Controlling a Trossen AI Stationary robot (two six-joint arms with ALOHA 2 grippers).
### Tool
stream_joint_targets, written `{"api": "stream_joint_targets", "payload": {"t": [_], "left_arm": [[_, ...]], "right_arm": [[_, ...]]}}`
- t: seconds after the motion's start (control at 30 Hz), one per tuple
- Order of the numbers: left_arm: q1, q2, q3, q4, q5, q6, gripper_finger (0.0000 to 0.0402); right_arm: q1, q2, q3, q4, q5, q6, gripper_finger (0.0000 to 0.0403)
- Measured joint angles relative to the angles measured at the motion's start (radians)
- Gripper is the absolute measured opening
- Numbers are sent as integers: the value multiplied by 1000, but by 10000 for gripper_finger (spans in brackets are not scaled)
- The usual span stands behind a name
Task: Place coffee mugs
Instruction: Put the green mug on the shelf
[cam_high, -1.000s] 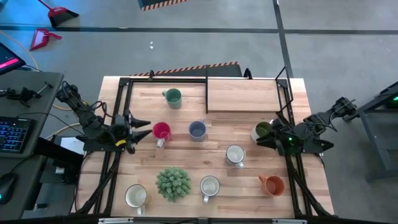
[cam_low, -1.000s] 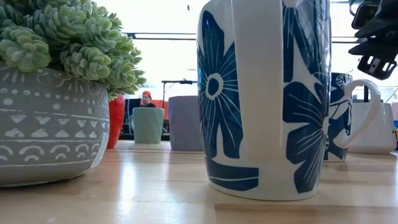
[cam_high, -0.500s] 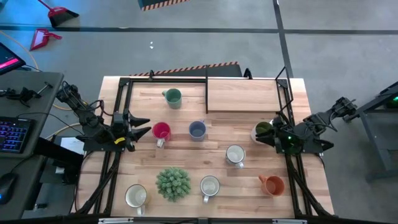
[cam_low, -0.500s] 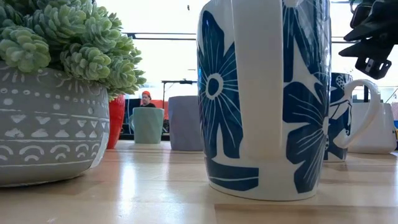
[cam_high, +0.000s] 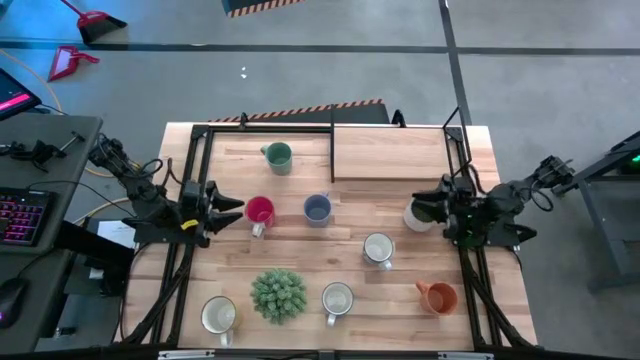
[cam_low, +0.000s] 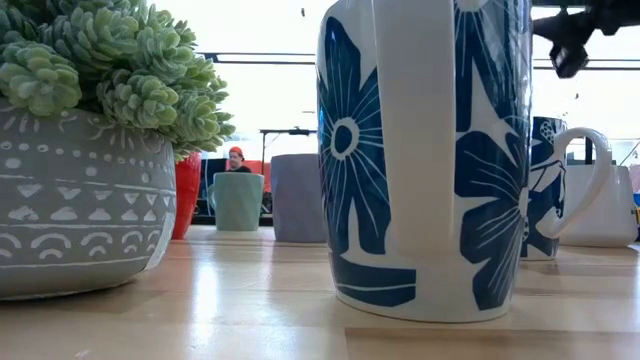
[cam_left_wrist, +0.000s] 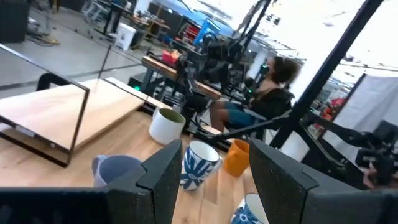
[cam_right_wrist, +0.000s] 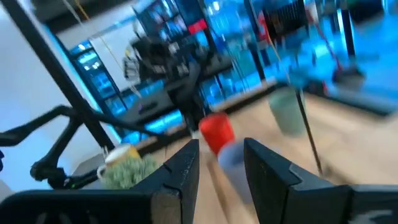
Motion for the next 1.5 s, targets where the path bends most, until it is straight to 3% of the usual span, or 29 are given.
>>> {"api": "stream_joint_targets", "payload": {"t": [0.1, 0.17, 0.3, 0.57, 0.83, 1.0, 1.27, 1.37, 1.5], "left_arm": [[72, 0, 0, 5, 91, 47, 175], [124, 0, 0, 28, 206, 113, 175], [230, 4, 0, 155, 410, 309, 175], [348, 4, 1, 150, 481, 301, 175], [380, 13, 1, 180, 470, 372, 175], [392, 13, 1, 180, 470, 340, 175], [394, 13, 1, 168, 469, 337, 175], [394, 12, 1, 152, 468, 337, 175], [393, 13, 1, 146, 466, 337, 175]], "right_arm": [[-26, 0, 0, 101, -66, -156, 110], [-51, 0, 0, 137, -133, -241, 110], [-111, 3, 0, 172, -201, -264, 110], [-171, 9, 0, 177, -281, -317, 110], [-172, 16, 41, 201, -247, -296, 110], [-172, 115, 285, -86, -229, -306, 110], [-172, 490, 783, -708, -239, -193, 110], [-172, 632, 895, -870, -266, -122, 110], [-172, 787, 945, -980, -319, -53, 110]]}}
